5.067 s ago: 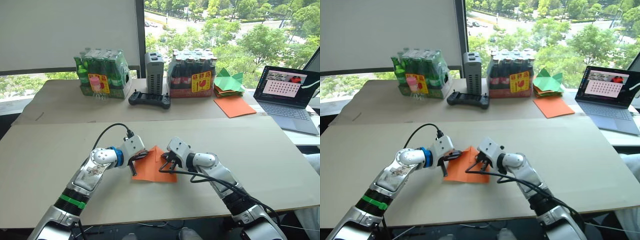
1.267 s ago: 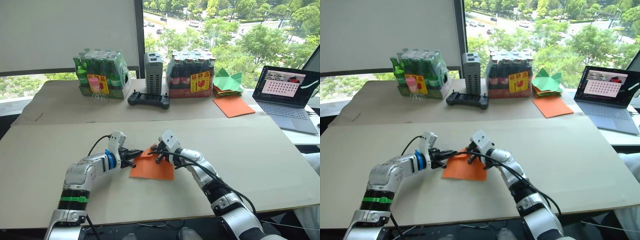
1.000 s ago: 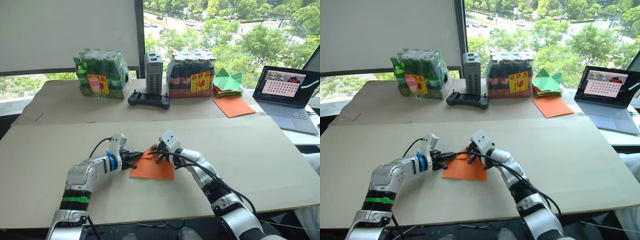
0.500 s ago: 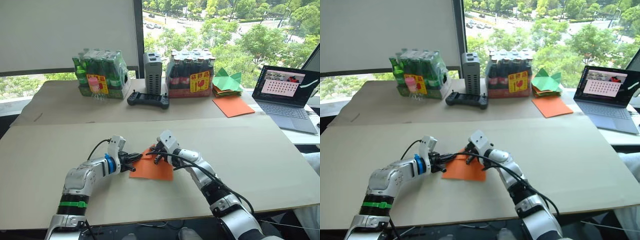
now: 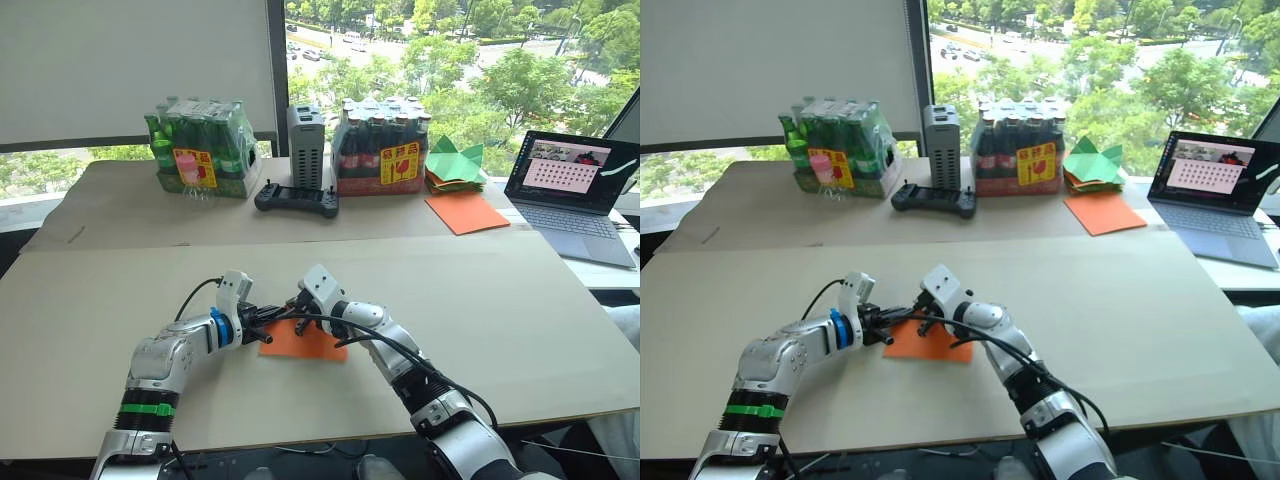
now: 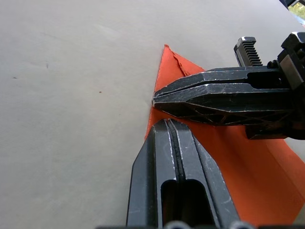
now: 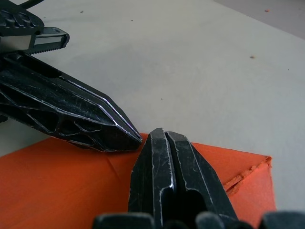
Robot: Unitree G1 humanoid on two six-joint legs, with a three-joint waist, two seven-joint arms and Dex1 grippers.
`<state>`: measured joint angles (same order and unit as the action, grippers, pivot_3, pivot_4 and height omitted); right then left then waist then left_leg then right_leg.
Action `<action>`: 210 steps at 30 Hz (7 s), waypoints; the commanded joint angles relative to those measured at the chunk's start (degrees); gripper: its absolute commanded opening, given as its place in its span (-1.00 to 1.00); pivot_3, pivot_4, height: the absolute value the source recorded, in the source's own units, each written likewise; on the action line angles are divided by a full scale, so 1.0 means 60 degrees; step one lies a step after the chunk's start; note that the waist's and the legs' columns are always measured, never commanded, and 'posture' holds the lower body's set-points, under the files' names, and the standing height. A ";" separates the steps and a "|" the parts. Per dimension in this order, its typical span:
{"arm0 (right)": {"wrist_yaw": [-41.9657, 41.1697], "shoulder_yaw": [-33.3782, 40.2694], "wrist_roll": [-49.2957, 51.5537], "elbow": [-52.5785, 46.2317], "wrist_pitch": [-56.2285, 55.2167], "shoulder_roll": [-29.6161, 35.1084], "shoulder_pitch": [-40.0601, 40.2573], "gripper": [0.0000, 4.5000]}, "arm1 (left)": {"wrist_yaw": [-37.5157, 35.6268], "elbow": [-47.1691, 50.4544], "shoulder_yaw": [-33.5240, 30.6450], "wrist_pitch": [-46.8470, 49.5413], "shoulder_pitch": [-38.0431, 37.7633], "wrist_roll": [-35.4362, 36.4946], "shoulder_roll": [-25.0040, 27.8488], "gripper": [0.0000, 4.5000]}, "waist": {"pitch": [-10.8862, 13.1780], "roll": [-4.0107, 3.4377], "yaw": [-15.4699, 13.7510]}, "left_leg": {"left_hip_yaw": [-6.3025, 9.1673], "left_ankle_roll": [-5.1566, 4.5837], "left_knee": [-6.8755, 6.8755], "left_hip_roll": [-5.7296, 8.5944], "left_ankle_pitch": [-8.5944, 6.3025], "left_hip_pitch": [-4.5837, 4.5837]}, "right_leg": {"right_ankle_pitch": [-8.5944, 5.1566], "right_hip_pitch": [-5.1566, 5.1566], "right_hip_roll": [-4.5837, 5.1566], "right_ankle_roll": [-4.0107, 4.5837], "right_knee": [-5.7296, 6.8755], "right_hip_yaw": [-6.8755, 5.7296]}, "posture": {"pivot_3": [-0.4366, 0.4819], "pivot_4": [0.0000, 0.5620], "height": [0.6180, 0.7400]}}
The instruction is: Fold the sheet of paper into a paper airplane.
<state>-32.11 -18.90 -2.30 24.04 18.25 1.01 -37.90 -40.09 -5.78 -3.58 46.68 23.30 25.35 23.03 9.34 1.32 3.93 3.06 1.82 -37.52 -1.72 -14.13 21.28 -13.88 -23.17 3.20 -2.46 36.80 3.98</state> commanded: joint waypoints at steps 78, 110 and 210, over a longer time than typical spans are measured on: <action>0.0347 0.0976 0.0180 -0.0924 0.0045 0.0975 -0.0147 -1.00 | 0.0276 -0.0278 0.0258 0.0159 -0.0082 -0.0147 -0.0038 -0.99 | 0.0001 0.0001 -0.0017 | -0.0003 0.0001 0.0048 0.0003 0.0001 -0.0008 | -0.0001 -0.0004 0.0004 0.0000 -0.0025 0.0001 | -0.05 -0.47 1.00; -0.3665 0.0362 0.0811 -0.3856 0.0555 0.4313 0.1644 -1.00 | 0.0250 -0.0517 0.0510 0.0050 0.0031 -0.0216 -0.0141 -0.99 | -0.0001 -0.0002 -0.0161 | -0.0011 0.0001 0.0090 0.0006 0.0001 -0.0004 | 0.0000 0.0013 0.0008 -0.0004 -0.0105 -0.0001 | -0.05 -0.47 1.00; -0.1895 -0.0487 0.0098 -0.1751 0.0636 0.1890 0.0923 -1.00 | 0.0087 0.0446 0.0937 -0.0266 -0.0800 -0.0011 0.0640 -0.99 | 0.0000 0.0006 -0.0096 | -0.0006 0.0003 0.0089 0.0004 0.0003 -0.0008 | 0.0006 0.0005 0.0009 0.0006 -0.0080 -0.0003 | -0.05 -0.47 1.00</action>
<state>-44.63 -21.59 -0.73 11.18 22.55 12.33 -33.14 -39.89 -1.48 -0.02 43.86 19.90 26.90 27.14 9.34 1.36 3.36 3.02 1.85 -36.98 -1.70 -14.11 21.22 -13.84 -23.12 3.25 -2.43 36.32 3.96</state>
